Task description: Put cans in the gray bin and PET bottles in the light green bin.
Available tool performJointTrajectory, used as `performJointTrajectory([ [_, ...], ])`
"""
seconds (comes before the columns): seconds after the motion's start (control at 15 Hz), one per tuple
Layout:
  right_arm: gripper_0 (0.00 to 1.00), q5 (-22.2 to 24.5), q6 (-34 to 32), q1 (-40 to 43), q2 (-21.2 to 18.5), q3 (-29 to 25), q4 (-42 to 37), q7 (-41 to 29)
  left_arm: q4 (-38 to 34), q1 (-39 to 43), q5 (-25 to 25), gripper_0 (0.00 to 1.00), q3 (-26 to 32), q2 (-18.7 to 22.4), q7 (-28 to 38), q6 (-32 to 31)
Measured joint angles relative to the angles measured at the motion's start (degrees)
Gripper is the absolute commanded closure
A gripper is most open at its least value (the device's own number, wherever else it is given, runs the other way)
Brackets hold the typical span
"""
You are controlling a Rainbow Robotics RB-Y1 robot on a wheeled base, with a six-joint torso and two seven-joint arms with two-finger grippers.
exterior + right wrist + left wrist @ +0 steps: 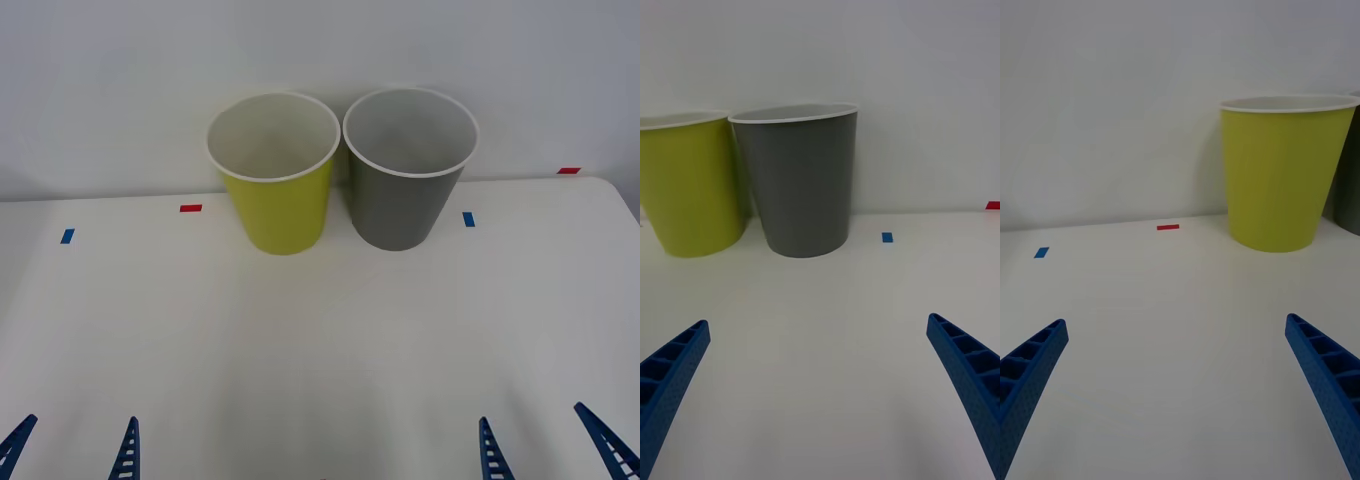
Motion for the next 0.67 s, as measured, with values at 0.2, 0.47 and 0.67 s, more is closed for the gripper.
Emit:
performJointTrajectory([
  [0.2, 0.00, 0.00, 0.01, 0.00, -0.02, 0.01, 0.00, 0.00, 0.00, 0.00, 0.00, 0.00, 0.00, 0.00, 0.00, 0.00],
  [0.47, 0.00, 0.01, 0.01, 0.01, -0.02, 0.01, 0.00, 0.00, 0.00, 0.00, 0.00, 0.00, 0.00, 0.00, 0.00, 0.00],
  [0.67, 0.00, 0.01, 0.01, 0.01, -0.02, 0.01, 0.00, 0.00, 0.00, 0.00, 0.00, 0.00, 0.00, 0.00, 0.00, 0.00],
])
